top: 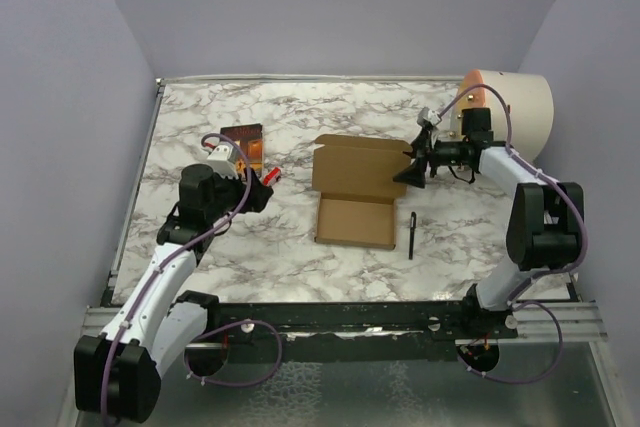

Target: Fold the paper box

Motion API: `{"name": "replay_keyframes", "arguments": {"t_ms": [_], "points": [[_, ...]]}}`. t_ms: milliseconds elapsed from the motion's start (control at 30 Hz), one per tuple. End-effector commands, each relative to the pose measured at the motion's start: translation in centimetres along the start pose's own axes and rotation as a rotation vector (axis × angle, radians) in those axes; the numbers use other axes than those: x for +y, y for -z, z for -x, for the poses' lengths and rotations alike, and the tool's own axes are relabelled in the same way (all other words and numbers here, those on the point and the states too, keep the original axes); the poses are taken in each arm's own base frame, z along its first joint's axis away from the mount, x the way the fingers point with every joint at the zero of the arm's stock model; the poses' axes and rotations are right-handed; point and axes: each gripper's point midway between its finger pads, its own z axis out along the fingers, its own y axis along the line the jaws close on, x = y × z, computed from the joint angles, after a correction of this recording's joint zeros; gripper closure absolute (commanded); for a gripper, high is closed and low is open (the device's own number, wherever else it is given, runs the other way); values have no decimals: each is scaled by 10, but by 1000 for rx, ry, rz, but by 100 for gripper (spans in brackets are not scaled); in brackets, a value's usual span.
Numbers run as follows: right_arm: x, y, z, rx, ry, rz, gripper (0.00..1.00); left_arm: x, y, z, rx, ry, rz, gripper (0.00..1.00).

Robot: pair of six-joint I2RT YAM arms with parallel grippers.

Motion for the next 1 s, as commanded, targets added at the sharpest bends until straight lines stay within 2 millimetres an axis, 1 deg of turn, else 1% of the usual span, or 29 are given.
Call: {"name": "replay_keyframes", "arguments": {"t_ms": [0,167,267,333,400,533,600,667,767,833,867,967], "points": [[-6,20,17,64,126,-155,16,-10,6,6,-40,33,-45,34],[3,36,17,104,192,-240,13,-27,13,13,-112,89,-129,34],[14,45,18,106,222,-269,13,-33,17,16,-141,103,-153,34],[26,50,20,103,244,-278,13,-39,18,17,-147,117,-190,34],[40,53,18,103,247,-269,13,-45,18,15,-134,163,-221,34],[66,56,10,99,221,-245,12,-44,14,12,-106,201,-216,35],[75,57,6,106,209,-236,12,-39,11,13,-100,160,-194,35],[79,58,1,115,205,-237,12,-30,6,15,-85,94,-150,35],[81,57,-8,116,195,-241,10,-5,-8,12,-8,6,-34,36],[80,57,-13,124,190,-245,10,16,-17,3,91,-25,61,38],[78,57,-14,128,187,-248,10,26,-23,1,135,-36,108,40],[80,56,-19,135,173,-232,11,43,-38,4,240,-81,176,45]]}}
